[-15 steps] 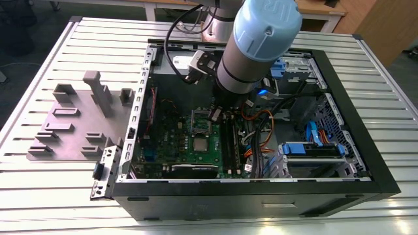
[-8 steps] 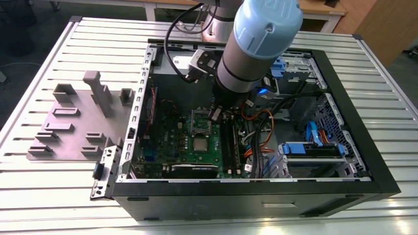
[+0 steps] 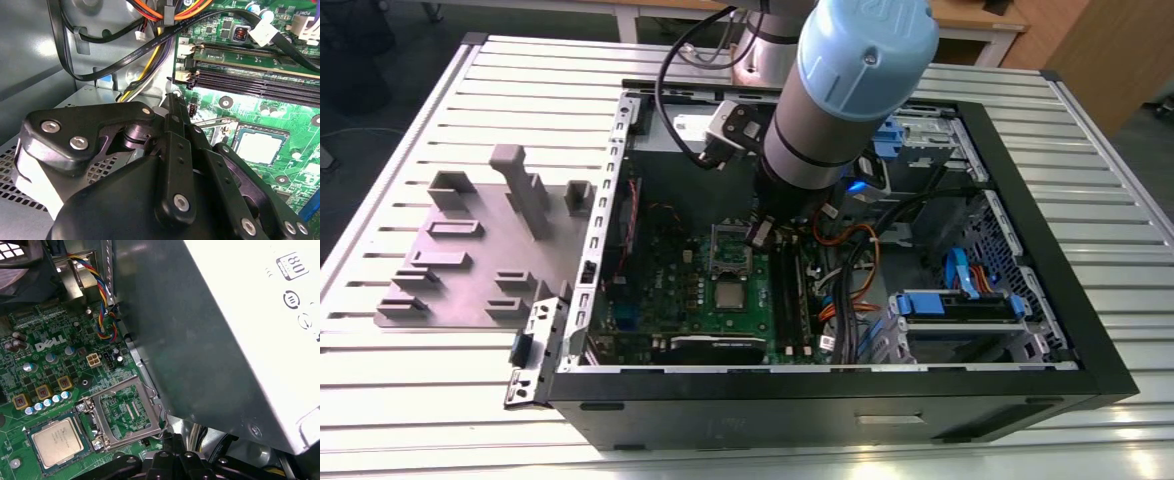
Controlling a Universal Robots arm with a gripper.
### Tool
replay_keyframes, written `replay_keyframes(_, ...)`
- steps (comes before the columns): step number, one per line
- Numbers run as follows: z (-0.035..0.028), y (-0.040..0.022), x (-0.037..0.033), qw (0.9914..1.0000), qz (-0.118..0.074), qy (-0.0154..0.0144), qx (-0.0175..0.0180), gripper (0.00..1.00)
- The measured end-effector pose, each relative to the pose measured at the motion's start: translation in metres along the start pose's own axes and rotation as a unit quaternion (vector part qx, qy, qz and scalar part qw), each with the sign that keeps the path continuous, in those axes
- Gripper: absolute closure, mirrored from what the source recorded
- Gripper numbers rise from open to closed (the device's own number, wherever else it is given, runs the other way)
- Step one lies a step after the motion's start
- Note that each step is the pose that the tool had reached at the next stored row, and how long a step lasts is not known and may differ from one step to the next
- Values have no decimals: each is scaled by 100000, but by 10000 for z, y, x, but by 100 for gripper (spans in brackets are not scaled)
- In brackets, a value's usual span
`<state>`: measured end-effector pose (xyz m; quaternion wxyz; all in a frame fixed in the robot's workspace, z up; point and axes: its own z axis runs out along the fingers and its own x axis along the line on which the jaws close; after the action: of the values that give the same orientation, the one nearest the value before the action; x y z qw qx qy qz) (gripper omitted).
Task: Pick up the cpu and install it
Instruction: 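Close the cpu cover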
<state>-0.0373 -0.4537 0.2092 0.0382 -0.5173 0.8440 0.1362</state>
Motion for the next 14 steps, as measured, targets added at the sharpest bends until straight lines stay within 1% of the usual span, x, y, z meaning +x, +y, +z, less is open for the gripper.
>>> replay_keyframes(14,0,0,0,100000,6,47,21,89)
